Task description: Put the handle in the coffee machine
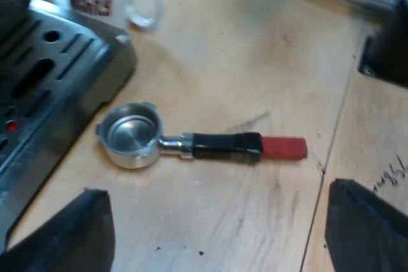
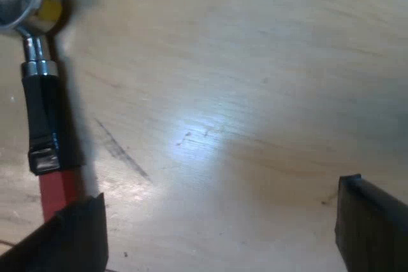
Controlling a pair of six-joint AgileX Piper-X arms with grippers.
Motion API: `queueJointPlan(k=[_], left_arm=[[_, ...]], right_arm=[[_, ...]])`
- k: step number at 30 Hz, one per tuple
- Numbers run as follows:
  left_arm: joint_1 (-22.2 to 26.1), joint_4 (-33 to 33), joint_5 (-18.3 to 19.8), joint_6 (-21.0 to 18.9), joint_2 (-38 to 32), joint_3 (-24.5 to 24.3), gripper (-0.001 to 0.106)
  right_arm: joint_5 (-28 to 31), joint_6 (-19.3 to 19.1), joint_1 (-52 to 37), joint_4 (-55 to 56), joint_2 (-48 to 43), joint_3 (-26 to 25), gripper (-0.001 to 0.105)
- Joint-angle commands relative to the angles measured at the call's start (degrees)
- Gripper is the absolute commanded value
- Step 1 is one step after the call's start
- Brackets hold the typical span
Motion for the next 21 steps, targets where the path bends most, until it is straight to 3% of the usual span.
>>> queueJointPlan(k=[1,8,13,16,21], left_arm=[[-2.5,-0.68,0.66,2.1,1.48,-0.48,0.07],[-9.71,-0.68,0.34,2.09,4.24,-0.48,0.07],[-13.14,-0.68,-2.95,2.09,5.19,-0.48,0.07],[-13.51,-0.78,-3.52,1.76,5.17,-0.16,0.07],[-13.51,-0.57,-3.52,0.68,4.99,-0.18,0.07]], right_arm=[[2.02,3.06,4.59,-0.96,1.17,-0.5,0.074],[9.25,13.59,17.98,-4.14,6.67,-0.5,0.074],[9.29,17.07,23.31,-7.03,10.8,-0.5,0.072],[9.29,17.39,25.33,-7.1,13.79,-0.5,0.062],[9.66,20.29,28.0,-7.1,18.76,-0.24,0.036]])
